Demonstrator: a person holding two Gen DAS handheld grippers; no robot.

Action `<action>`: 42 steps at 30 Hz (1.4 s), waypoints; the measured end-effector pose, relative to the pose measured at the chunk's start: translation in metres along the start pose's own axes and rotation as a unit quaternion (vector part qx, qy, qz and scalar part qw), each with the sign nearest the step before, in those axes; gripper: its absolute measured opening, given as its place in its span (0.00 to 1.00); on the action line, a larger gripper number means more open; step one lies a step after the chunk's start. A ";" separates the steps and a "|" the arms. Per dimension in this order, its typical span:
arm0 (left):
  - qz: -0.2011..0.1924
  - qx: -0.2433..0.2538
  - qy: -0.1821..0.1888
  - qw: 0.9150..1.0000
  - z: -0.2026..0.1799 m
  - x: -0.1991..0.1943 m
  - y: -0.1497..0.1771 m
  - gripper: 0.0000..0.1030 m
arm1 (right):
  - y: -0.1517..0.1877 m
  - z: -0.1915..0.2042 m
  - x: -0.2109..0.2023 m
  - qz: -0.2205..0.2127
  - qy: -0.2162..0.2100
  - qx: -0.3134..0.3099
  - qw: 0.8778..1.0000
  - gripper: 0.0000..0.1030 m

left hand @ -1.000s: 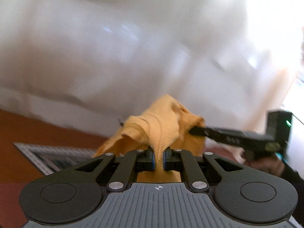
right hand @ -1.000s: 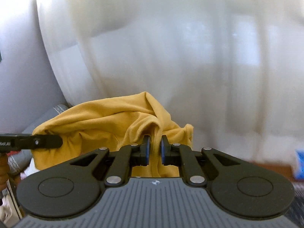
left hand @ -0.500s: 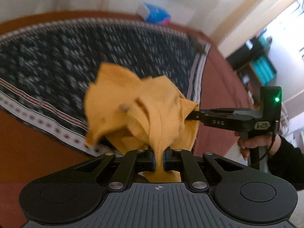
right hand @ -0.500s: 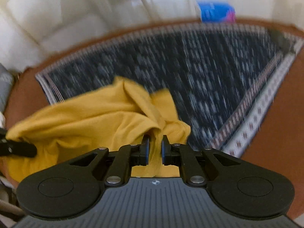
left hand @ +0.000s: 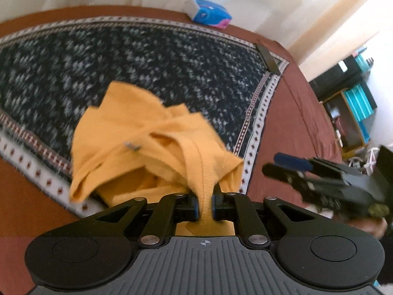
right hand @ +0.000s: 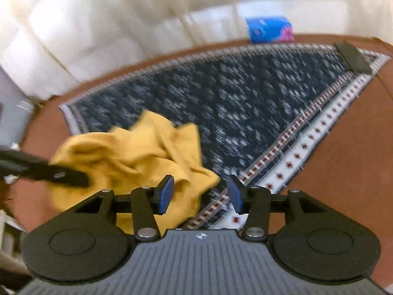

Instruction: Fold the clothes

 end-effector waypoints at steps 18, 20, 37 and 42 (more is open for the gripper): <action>-0.090 0.020 0.005 0.996 0.041 -0.080 -0.032 0.82 | -0.006 0.067 0.008 -0.017 -0.025 -0.048 0.998 0.56; -0.118 0.003 -0.024 0.993 0.066 -0.091 -0.034 0.82 | -0.006 0.078 0.011 -0.010 -0.031 -0.063 0.997 0.56; -0.067 0.203 -0.147 0.966 0.121 0.008 0.057 0.79 | 0.048 0.137 0.033 0.085 0.007 -0.109 0.990 0.60; -0.106 0.281 -0.133 0.945 0.109 0.017 0.047 0.67 | 0.062 0.135 0.027 0.093 0.036 -0.078 0.992 0.60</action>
Point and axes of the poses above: each gripper's, at about its wrist camera, not at the fingertips, and x roughly the way its jaws point, z to its left, y to its underside, the point moved 8 cm from there along x, roughly the way its jaws point, and after that the axes turned 9 degrees about -y, right-handed, at the moved point
